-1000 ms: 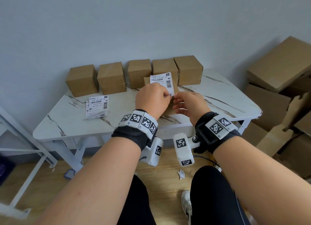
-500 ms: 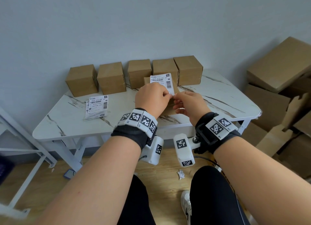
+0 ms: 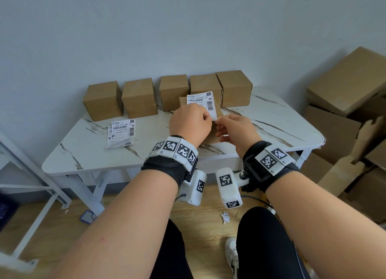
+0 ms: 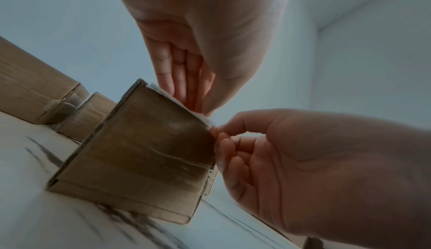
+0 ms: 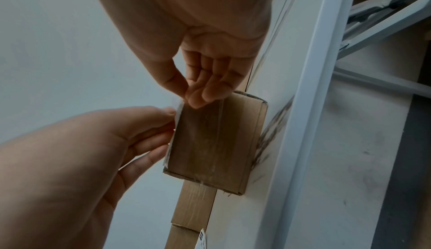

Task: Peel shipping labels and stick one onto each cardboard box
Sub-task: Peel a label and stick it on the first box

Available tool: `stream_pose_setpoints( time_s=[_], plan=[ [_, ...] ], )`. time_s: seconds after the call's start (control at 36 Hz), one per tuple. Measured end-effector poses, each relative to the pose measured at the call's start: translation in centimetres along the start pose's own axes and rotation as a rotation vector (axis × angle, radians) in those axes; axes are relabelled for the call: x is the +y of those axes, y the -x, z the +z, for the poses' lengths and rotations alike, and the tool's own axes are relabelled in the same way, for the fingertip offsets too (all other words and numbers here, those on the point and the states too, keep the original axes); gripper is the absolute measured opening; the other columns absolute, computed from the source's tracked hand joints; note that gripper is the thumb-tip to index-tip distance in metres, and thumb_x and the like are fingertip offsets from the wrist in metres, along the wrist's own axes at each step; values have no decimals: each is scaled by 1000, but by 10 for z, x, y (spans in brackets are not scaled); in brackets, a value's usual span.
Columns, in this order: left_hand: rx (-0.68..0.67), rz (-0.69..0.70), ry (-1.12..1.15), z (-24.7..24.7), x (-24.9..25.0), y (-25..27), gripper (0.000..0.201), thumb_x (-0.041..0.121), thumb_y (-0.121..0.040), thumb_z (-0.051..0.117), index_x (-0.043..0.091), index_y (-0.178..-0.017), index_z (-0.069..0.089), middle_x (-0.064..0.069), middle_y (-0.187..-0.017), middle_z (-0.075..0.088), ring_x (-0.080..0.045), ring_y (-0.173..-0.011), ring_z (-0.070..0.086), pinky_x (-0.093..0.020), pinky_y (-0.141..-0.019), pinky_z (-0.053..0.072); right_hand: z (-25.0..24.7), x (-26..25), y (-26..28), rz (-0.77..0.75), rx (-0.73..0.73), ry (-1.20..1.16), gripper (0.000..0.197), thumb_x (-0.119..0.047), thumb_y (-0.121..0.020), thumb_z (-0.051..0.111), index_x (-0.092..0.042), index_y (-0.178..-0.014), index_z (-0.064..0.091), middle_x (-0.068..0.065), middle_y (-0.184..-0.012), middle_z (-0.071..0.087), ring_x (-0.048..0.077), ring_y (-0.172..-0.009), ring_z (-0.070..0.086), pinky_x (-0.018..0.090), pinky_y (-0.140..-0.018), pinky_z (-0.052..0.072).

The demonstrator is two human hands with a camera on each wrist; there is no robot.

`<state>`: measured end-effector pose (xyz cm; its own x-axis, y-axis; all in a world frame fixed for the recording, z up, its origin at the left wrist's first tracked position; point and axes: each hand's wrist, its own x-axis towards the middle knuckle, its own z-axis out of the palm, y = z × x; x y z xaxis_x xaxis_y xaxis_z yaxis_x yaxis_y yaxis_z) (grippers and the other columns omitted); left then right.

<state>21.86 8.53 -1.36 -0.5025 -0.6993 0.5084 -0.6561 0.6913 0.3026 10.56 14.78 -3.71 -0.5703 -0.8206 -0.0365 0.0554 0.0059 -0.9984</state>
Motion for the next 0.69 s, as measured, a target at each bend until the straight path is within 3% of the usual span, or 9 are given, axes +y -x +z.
stream_pose_setpoints(
  time_s=[0.06, 0.22, 0.44, 0.58, 0.69],
  plan=[
    [-1, -13, 9, 1, 1, 0, 25, 18, -83, 51, 16, -67, 70, 4, -75, 69, -16, -67, 61, -26, -52, 48, -1, 0, 0, 1, 0, 7, 9, -7, -89, 59, -5, -81, 61, 6, -68, 58, 16, -54, 56, 25, -51, 48],
    [26, -33, 24, 2, 5, 1, 29, 18, -86, 50, 23, -57, 52, 5, -77, 64, -15, -63, 50, -21, -44, 26, -2, -2, 0, 10, -4, -2, 8, -8, -88, 60, -3, -83, 63, 7, -69, 59, 18, -55, 57, 27, -52, 49],
    [9, -53, 24, 2, 5, 0, 35, 16, -85, 49, 19, -51, 45, 5, -68, 57, -18, -60, 52, -23, -44, 28, -1, -10, 3, 110, 1, -98, 15, -10, -88, 60, 0, -97, 68, 6, -66, 61, 19, -54, 55, 29, -54, 48],
    [-2, -50, 17, 0, 5, 1, 36, 16, -86, 49, 18, -50, 42, 4, -63, 52, -17, -56, 48, -23, -42, 24, -2, -7, 3, 71, 8, -76, 23, -16, -85, 69, 3, -99, 69, 6, -68, 63, 19, -57, 57, 28, -54, 49],
    [-15, -32, 9, 0, 3, 1, 31, 17, -85, 49, 15, -55, 54, 2, -66, 59, -18, -59, 53, -25, -45, 33, -2, -6, 2, 32, 7, -44, 15, -12, -84, 69, 1, -92, 70, 7, -70, 64, 19, -58, 58, 28, -55, 49]
  ],
)
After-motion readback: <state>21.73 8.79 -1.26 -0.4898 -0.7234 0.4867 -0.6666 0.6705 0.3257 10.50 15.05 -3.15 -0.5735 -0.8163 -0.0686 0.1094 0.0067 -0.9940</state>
